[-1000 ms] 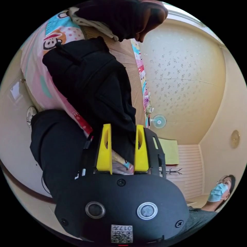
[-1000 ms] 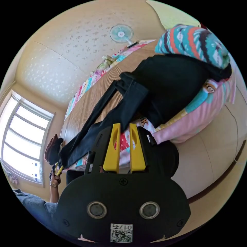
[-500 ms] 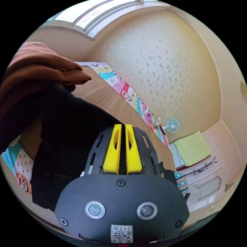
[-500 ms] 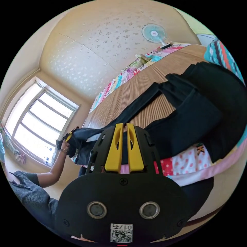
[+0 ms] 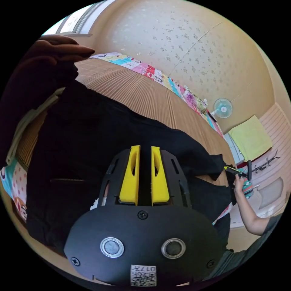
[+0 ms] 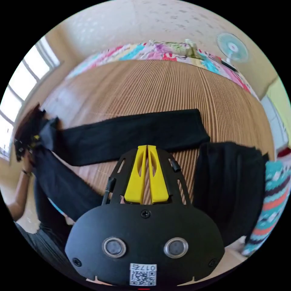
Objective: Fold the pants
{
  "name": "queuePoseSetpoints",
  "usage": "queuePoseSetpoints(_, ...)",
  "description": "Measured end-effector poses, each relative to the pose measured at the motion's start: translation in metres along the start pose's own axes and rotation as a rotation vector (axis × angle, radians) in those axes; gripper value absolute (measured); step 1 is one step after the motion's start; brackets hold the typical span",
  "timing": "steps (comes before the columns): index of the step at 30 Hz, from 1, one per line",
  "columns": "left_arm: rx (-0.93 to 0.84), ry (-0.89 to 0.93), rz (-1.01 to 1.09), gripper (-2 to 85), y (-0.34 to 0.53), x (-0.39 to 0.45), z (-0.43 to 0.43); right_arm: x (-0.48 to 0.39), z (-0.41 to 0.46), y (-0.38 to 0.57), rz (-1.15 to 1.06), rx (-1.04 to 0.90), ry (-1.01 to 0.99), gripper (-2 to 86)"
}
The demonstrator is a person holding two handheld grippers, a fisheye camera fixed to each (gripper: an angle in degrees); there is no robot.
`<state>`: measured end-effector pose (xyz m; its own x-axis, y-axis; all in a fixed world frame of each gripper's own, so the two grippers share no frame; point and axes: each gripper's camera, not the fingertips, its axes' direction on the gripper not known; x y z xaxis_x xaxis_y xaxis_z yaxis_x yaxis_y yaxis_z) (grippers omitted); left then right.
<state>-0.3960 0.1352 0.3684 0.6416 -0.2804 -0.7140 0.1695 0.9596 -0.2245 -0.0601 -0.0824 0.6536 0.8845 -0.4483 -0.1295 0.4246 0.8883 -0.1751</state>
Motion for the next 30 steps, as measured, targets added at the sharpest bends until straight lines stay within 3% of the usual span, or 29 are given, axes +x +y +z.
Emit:
queuePoseSetpoints(2, -0.017, -0.067, -0.011, 0.5, -0.009, -0.014, 0.007, -0.028, 0.016, -0.008, -0.233, 0.012, 0.236, 0.5)
queuePoseSetpoints(4, -0.031, 0.0, -0.034, -0.2, -0.011, -0.03, 0.018, -0.027, 0.032, -0.013, -0.21, -0.068, 0.45, 0.5)
queuePoseSetpoints(6, -0.019, 0.118, -0.068, -0.4, -0.009, -0.05, 0.024, -0.015, 0.035, -0.009, -0.139, -0.059, 0.487, 0.5)
queuePoseSetpoints(10, 0.0, 0.272, -0.125, -0.7, -0.006, -0.083, 0.031, 0.052, 0.017, 0.022, 0.284, 0.125, 0.085, 0.4)
queuePoseSetpoints(13, 0.008, 0.291, -0.127, -0.7, -0.006, -0.092, 0.035, 0.092, 0.021, 0.041, 0.423, 0.169, -0.126, 0.4)
queuePoseSetpoints(18, 0.012, 0.329, -0.144, -0.8, -0.007, -0.107, 0.041, 0.124, 0.01, 0.058, 0.411, 0.04, -0.304, 0.4)
queuePoseSetpoints(20, 0.014, 0.324, -0.131, -0.8, -0.008, -0.108, 0.041, 0.095, -0.027, 0.096, 0.24, 0.145, -0.268, 0.4)
queuePoseSetpoints(23, 0.023, 0.291, -0.177, -0.6, -0.003, -0.108, 0.038, 0.065, -0.049, 0.172, 0.156, 0.24, -0.276, 0.4)
queuePoseSetpoints(27, 0.022, 0.257, -0.148, 2.9, 0.01, -0.092, 0.011, 0.08, -0.037, 0.273, 0.258, 0.216, -0.438, 0.4)
queuePoseSetpoints(30, 0.135, 0.27, -0.111, 8.6, 0.05, -0.084, -0.034, 0.128, -0.017, 0.37, 0.491, 0.311, -0.712, 0.4)
